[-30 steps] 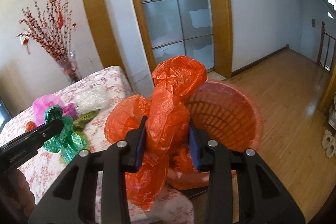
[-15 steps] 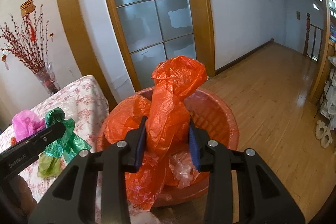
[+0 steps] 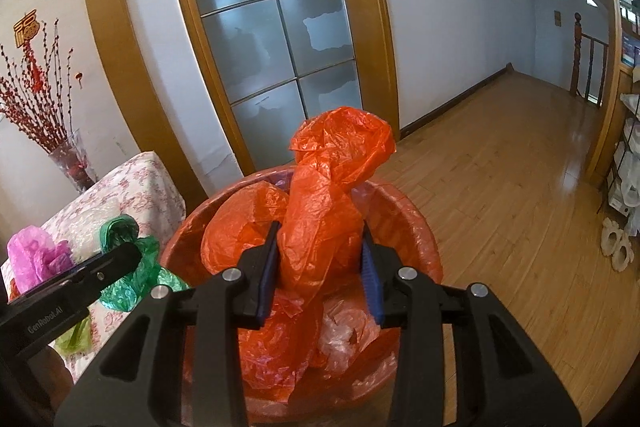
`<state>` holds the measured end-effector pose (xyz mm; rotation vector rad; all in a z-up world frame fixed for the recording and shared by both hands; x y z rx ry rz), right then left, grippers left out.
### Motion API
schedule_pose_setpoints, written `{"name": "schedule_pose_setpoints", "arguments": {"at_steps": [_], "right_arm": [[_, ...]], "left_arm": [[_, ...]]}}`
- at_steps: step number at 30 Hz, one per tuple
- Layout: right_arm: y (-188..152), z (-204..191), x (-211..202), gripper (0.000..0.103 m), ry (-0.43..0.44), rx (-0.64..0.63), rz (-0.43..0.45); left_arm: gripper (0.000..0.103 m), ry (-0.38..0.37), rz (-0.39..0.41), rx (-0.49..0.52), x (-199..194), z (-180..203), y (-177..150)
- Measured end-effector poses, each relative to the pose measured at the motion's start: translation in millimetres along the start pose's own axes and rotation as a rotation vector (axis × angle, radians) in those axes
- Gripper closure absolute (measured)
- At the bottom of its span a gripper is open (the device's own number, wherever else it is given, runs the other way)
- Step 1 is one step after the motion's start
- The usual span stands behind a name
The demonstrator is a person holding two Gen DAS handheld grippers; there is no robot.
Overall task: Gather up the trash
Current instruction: 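Carry the green and orange bags over the wastebasket and release both grippers, then move both tools back over the remaining bags on the table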
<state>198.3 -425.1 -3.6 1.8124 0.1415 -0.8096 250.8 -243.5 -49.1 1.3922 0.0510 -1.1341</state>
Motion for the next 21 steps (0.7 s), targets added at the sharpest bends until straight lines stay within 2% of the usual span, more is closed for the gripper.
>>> {"name": "schedule_pose_setpoints", "arguments": {"at_steps": [5,9,13,15,21], "right_arm": [[2,4,7,0.064,0.004,0.017,-0.002],[2,6,11,0.054,0.009,0.032,-0.005],[0,7,11,0.047,0.003,0.033,-0.003],[0,9,10,0.044,0.0,0.03,-0.003],[-4,7,5,0.043,-0.011,0.013,-0.006]], "left_arm": [[0.056,0.001,-0.019,-0.002,10,2,-2],[0.046,0.013,-0.038,-0.008,18,1,-5],[0.042,0.029,-0.049,-0.016,19,-5,-7],[0.035,0.042,-0.045,-0.018,16,-10,-6],[0.035,0.099,-0.029,-0.016,0,-27,-10]]}}
Point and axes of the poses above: each gripper's, at about its wrist camera, not at the fingertips, and x roughly the way its jaws point, z to its right, y to its top, the point moved 5 cm from there along x, roughly the way its jaws point, and after that the axes turned 2 degrees about y, right-handed, at the moved point
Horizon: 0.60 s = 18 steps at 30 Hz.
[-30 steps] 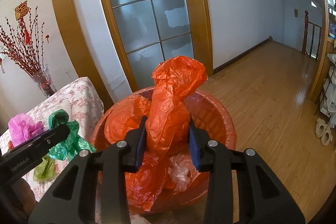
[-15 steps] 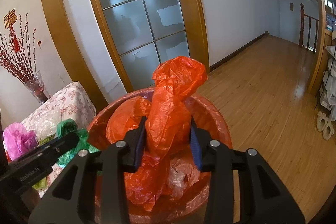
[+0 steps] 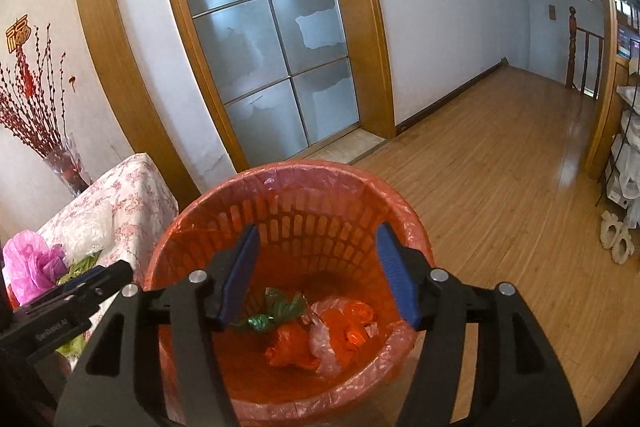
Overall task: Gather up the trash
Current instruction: 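Move both tools back over the remaining bags on the table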
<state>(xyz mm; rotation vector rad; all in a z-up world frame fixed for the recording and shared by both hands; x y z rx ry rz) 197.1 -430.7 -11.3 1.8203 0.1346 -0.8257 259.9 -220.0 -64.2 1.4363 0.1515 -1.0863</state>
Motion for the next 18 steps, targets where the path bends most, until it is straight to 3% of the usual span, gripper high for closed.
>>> {"name": "schedule_pose_setpoints", "arguments": {"at_steps": [10,18], "right_arm": [[-7,-29,-9,0.043,0.033,-0.052,-0.014],[-20,-81,-17,0.043,0.113,-0.127,-0.041]], "left_arm": [[0.035,0.129,0.04,-0.029,-36,-55,-9],[0.035,0.235,0.086,-0.104,-77,-116,-19]]}}
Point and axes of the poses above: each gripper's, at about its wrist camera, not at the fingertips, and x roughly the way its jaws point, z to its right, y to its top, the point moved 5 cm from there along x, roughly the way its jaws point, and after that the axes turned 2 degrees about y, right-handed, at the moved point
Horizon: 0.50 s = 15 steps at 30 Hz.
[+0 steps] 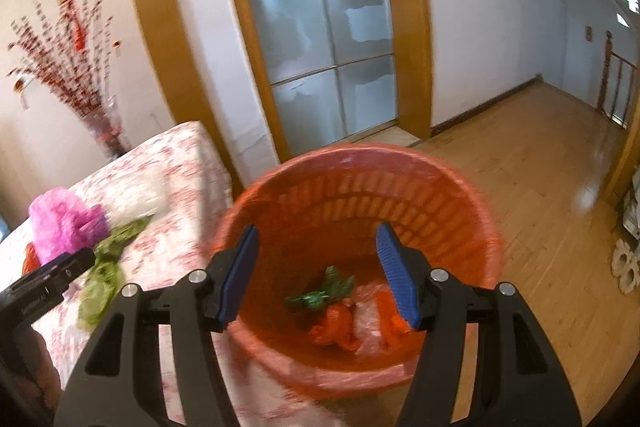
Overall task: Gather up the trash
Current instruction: 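Move both tools back over the remaining bags on the table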
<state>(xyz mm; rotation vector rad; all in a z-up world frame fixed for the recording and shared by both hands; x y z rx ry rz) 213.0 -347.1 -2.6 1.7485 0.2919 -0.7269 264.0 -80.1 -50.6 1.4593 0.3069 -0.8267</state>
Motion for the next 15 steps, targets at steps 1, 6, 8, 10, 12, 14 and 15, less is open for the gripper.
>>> {"name": "schedule_pose_setpoints", "arguments": {"at_steps": [1,6,8,10,12,14,15], "right_arm": [[-1,-7,0,0.043,0.011,-0.011,-0.002],[-9,-65,4,0.043,0.102,-0.087,-0.032],[-14,-89,7,0.043,0.14,-0.117,-0.049],[-18,-113,12,0.043,0.18,-0.147,-0.071],[-25,-140,19,0.043,0.224,-0.182,-0.102],[-30,-159,25,0.043,0.245,-0.208,-0.127],[-32,-168,28,0.043,0.259,-0.219,-0.141]], "left_arm": [[0.035,0.019,0.007,-0.008,-5,-10,-1],[0.035,0.108,0.03,-0.053,-23,-57,-7],[0.035,0.144,0.033,-0.081,-30,-80,-10],[0.035,0.174,0.033,-0.101,-33,-98,-13],[0.035,0.197,0.031,-0.121,-37,-112,-16],[0.035,0.218,0.029,-0.147,-39,-127,-18],[0.035,0.225,0.029,-0.158,-40,-134,-20]]}}
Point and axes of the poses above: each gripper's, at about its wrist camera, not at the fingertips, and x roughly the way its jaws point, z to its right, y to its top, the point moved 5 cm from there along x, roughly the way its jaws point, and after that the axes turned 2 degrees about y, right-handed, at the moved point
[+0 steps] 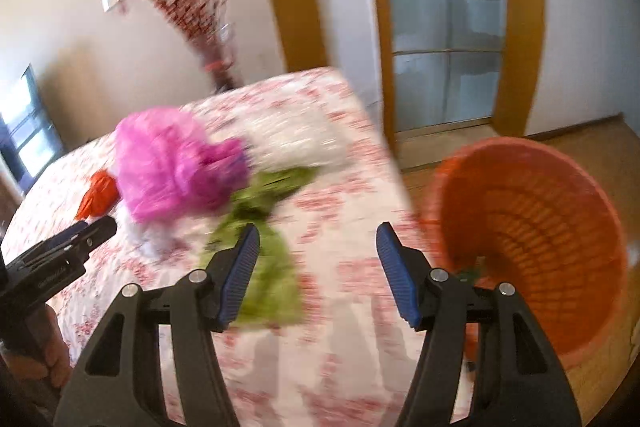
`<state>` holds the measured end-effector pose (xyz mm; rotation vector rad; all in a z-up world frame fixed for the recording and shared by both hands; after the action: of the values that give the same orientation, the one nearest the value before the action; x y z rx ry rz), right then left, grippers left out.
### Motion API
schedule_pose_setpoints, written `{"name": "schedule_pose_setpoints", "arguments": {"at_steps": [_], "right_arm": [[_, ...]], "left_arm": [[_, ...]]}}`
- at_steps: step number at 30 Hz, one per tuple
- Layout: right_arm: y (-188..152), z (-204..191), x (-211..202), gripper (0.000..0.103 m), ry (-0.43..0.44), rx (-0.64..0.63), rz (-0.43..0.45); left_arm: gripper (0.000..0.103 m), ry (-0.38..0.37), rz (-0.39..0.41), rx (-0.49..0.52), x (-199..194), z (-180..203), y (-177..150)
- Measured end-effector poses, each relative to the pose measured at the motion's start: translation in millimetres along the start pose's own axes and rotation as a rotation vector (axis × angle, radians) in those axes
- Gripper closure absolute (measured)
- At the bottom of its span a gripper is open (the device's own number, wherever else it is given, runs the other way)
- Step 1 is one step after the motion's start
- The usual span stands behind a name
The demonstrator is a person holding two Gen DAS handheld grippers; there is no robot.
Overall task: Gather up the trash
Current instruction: 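Move both tools back over the remaining bags on the table, then grasp the yellow-green bag with the right gripper while the left grasps the red-orange bag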
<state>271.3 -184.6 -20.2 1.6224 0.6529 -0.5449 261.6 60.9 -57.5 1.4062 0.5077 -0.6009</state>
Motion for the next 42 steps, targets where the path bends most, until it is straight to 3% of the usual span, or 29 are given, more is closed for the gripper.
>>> {"name": "schedule_pose_setpoints", "arguments": {"at_steps": [7,17,20,27,30,42], "right_arm": [[0,-44,35,0.043,0.044,-0.059,-0.074],[-1,-50,72,0.046,0.01,-0.065,-0.164],[-3,-48,76,0.053,0.002,-0.068,-0.181],[-11,-38,64,0.082,-0.008,-0.074,-0.18],[-14,-33,58,0.088,0.006,-0.06,-0.179],[-15,-30,13,0.094,0.07,-0.052,-0.11]], "left_arm": [[0.035,0.028,-0.002,-0.043,1,-29,-1],[0.035,0.037,-0.013,-0.067,4,-45,-3],[0.035,0.032,-0.022,-0.08,5,-47,-4],[0.035,0.041,-0.023,-0.089,6,-54,-2],[0.035,0.047,-0.022,-0.093,5,-56,-1],[0.035,0.146,0.008,-0.09,24,-84,36]]}}
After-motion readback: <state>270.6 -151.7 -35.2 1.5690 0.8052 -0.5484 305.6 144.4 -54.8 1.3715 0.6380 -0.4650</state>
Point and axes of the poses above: each gripper's, at about its wrist camera, not at the fingertips, and x roughly the way its jaws point, z to its right, y to its top, the point moved 5 cm from there along x, roughly the way its jaws point, and after that the axes turned 2 degrees about y, right-handed, at the moved point
